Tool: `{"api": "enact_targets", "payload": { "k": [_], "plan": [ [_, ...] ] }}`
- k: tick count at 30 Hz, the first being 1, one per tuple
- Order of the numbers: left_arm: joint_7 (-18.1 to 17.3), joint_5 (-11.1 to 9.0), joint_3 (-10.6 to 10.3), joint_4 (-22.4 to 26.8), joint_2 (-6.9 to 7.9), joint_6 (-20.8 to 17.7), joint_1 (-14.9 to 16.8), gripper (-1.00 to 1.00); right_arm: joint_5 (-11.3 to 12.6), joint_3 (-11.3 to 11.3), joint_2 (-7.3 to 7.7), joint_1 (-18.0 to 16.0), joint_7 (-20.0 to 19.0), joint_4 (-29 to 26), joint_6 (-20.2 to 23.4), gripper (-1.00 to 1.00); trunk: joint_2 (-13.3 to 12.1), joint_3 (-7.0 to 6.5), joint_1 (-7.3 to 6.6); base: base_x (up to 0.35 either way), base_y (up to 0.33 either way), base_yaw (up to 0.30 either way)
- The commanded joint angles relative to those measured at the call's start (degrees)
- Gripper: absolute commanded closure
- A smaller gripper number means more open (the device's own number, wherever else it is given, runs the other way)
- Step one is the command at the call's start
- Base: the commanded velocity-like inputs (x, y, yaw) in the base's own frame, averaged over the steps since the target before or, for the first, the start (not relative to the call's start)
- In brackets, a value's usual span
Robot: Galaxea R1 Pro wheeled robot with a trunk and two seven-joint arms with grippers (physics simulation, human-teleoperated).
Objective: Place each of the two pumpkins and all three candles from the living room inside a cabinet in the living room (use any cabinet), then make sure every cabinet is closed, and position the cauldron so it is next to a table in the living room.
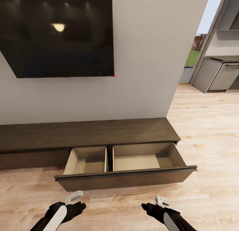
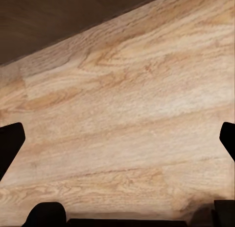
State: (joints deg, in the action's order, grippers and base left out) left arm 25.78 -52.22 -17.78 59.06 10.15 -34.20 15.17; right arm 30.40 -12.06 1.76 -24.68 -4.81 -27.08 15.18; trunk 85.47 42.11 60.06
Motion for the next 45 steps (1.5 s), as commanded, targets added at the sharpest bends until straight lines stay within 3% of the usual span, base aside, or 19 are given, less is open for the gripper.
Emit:
{"api": "enact_targets", "payload": {
  "k": [1,5,9,14,17,23,45],
  "plan": [
    [0.58,-0.60,-0.21,0.09,0.06,0.01,0.04,-1.00,0.23,-0.44,0.04,-0.02,0.18,-0.08,0.20,-1.00,-0.39,-0.14,-0.23,-0.023,0.000,0.000],
    [0.69,-0.05,-0.29,0.09,0.02,0.06,0.04,-1.00,0.23,-0.79,0.00,-0.02,0.59,-0.08,0.20,-1.00,-1.99,-0.86,-1.11,-0.009,0.000,0.000],
    [3.29,2.60,-0.13,0.08,-1.08,0.49,0.04,-1.00,0.17,-0.90,0.00,-0.02,0.72,-0.08,0.20,-1.00,-3.60,-1.57,-1.99,-0.001,0.000,0.000],
    [6.59,3.58,-0.23,-1.48,-2.70,2.30,0.04,-1.00,-3.44,-1.86,-0.31,-0.02,2.59,-0.08,-0.16,-1.00,-5.60,-2.47,-3.09,0.000,0.000,0.000],
    [6.87,3.70,-0.24,-2.02,-2.92,2.47,0.05,-1.00,-5.36,-1.97,-1.49,-0.02,5.27,-0.02,-1.01,-1.00,-6.81,-3.01,-3.75,0.000,0.000,0.000],
    [7.01,3.76,-0.24,-2.26,-3.02,2.55,0.12,-1.00,-6.30,-2.06,-2.78,-0.02,9.14,-0.07,-1.49,-1.00,-9.21,-4.09,-5.07,0.000,0.000,0.000],
    [6.45,3.45,-0.24,-2.43,-3.03,2.82,0.12,-1.00,-6.41,-2.09,-3.10,-0.02,9.55,-0.08,-1.62,-1.00,-18.04,-8.04,-9.90,0.000,0.000,0.000]
  ]
}}
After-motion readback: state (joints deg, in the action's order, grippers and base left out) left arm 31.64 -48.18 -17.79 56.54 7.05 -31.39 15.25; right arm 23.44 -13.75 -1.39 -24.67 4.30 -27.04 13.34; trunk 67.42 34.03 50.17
